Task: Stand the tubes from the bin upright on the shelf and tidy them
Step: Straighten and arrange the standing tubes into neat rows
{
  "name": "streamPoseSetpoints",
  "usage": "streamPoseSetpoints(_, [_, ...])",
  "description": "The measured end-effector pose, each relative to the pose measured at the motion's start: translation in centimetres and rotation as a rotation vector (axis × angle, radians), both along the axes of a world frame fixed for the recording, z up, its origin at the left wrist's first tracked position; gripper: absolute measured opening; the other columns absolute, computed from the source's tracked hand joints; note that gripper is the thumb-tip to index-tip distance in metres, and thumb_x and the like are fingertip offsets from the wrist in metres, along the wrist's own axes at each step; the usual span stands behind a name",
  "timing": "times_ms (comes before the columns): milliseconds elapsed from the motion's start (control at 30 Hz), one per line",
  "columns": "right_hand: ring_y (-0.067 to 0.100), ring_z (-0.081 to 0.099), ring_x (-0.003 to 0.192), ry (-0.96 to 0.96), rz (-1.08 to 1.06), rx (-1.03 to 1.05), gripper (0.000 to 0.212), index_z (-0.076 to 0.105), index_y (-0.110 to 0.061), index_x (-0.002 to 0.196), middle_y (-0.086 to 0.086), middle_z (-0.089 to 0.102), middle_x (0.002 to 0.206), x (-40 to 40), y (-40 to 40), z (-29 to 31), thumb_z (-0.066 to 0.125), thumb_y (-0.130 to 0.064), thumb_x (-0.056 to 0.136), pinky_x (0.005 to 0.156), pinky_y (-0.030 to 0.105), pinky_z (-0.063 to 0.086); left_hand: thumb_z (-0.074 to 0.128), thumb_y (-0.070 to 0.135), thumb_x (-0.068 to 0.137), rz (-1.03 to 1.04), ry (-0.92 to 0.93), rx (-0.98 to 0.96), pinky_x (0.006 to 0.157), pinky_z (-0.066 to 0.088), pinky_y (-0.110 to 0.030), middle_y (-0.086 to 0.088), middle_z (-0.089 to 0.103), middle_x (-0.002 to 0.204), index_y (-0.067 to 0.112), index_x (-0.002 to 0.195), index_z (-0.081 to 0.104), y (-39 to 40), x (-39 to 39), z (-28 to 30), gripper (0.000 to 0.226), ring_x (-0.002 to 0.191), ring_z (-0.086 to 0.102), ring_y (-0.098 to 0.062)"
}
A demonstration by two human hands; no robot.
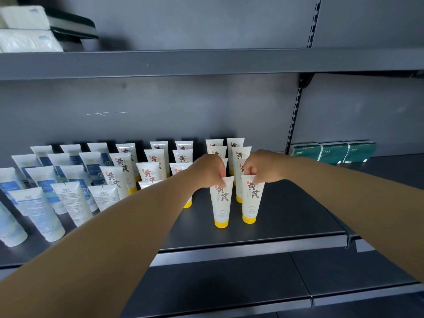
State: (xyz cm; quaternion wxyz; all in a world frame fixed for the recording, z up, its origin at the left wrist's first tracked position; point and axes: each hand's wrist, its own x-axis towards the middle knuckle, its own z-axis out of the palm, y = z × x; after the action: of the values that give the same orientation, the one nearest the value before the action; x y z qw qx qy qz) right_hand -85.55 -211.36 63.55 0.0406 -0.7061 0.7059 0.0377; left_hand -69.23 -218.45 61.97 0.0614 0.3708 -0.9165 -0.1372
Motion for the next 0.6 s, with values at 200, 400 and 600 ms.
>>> streamPoseSetpoints(200, [0.014, 0.058, 0.094, -0.046, 0.004, -0.041, 0.024, 0.065, -0.017, 0.109, -0.004, 0.062, 0.104, 1.2, 0.5, 1.6, 0.064, -0.014, 0.085, 0.077, 0.024, 0.046, 0.070, 0.018, 0.081, -0.011, -0.014, 0.005, 0.090, 0.052, -0.031, -0.006, 0.070, 0.108, 0.009, 0.109, 0.070, 0.6, 0.9, 1.1, 0.029, 0.099, 0.064, -0.021])
streamPoseSetpoints(400, [0.012, 0.060, 0.098, -0.082, 0.067, -0.202, 0.024, 0.067, -0.014, 0.109, -0.002, 0.066, 0.107, 5.0, 0.1, 4.1, 0.062, -0.011, 0.086, 0.082, 0.021, 0.044, 0.073, 0.016, 0.078, 0.051, 0.007, 0.014, 0.091, 0.052, -0.033, -0.005, 0.068, 0.111, 0.010, 0.111, 0.068, -0.2, 6.6, 3.5, 0.034, 0.102, 0.063, -0.021])
streamPoseSetpoints(600, [0.014, 0.062, 0.100, -0.085, 0.131, -0.180, 0.026, 0.066, -0.013, 0.110, 0.000, 0.067, 0.108, 11.9, -1.9, 4.1, 0.064, -0.012, 0.085, 0.084, 0.023, 0.047, 0.074, 0.017, 0.078, 0.146, -0.006, -0.057, 0.091, 0.046, -0.026, -0.003, 0.066, 0.117, 0.010, 0.111, 0.068, -2.7, 15.7, 4.2, 0.034, 0.108, 0.060, -0.019])
